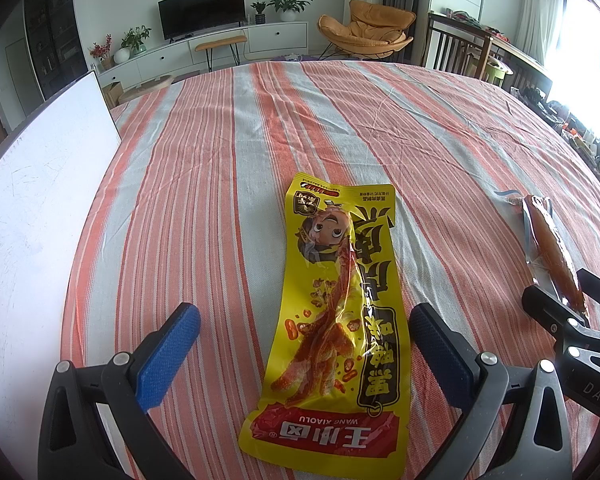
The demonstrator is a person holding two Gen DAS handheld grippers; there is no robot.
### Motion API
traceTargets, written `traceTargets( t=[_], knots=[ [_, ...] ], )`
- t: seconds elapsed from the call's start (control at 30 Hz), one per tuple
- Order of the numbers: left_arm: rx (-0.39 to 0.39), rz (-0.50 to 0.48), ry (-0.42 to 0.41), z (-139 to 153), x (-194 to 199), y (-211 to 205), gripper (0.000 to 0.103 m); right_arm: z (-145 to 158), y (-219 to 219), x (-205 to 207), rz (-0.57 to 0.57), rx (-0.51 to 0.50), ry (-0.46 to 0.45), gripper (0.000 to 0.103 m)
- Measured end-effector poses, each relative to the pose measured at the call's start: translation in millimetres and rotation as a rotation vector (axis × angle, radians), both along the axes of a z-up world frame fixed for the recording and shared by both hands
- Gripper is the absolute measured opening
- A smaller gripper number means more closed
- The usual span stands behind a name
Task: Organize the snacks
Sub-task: 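Close the right tool on the orange-labelled sausage bag, then lift the sausage bag with the right tool while the left tool grasps the yellow packet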
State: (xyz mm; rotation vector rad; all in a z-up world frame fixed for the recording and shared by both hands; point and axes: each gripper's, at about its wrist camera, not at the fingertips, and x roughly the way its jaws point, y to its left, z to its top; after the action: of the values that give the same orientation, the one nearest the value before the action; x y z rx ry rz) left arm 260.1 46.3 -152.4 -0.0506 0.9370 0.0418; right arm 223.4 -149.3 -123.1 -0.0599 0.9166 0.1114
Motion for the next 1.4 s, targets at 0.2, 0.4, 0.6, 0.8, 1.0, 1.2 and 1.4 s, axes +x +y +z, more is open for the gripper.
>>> traceTargets(
  t=[0.2, 0.4, 0.6, 0.8, 1.0, 1.2, 1.4],
  knots=[
    [0.001, 0.000, 0.000, -0.2, -0.3, -0.7, 0.103, 0.1, 0.1, -0.3, 0.000, 0.000, 0.000, 0.092],
    [0.000, 0.002, 0.003, 0.5, 1.7, 0.1, 0.103, 0.1, 0.1, -0.4, 0.000, 0.000, 0.000, 0.092],
    [-0.005, -0.061, 0.146, 1.5, 20.6, 3.4, 0.103, 0.0, 0.3, -0.4, 0.000, -0.001, 0.000, 0.092],
    [0.004, -0.126, 0.296, 3.7, 48.1, 4.9, 0.103, 4.8, -1.4, 8.6, 0.016, 0.014, 0.089, 0.093],
    [0.013, -0.135, 0.240, 16.3, 50.4, 2.5, 0.055, 9.7, 3.5, 40.7, -0.017, -0.021, 0.289, 0.075],
    [-0.232, -0.095, 0.213, 43.0, 28.2, 25.4, 0.041, 31.4, -9.9, 20.2, 0.001, 0.083, 0.284, 0.047],
    [-0.357, -0.111, 0.093, 88.6, -21.2, 32.5, 0.041, 66.6, -15.4, -12.2, 0.047, 0.198, 0.242, 0.043]
  ],
)
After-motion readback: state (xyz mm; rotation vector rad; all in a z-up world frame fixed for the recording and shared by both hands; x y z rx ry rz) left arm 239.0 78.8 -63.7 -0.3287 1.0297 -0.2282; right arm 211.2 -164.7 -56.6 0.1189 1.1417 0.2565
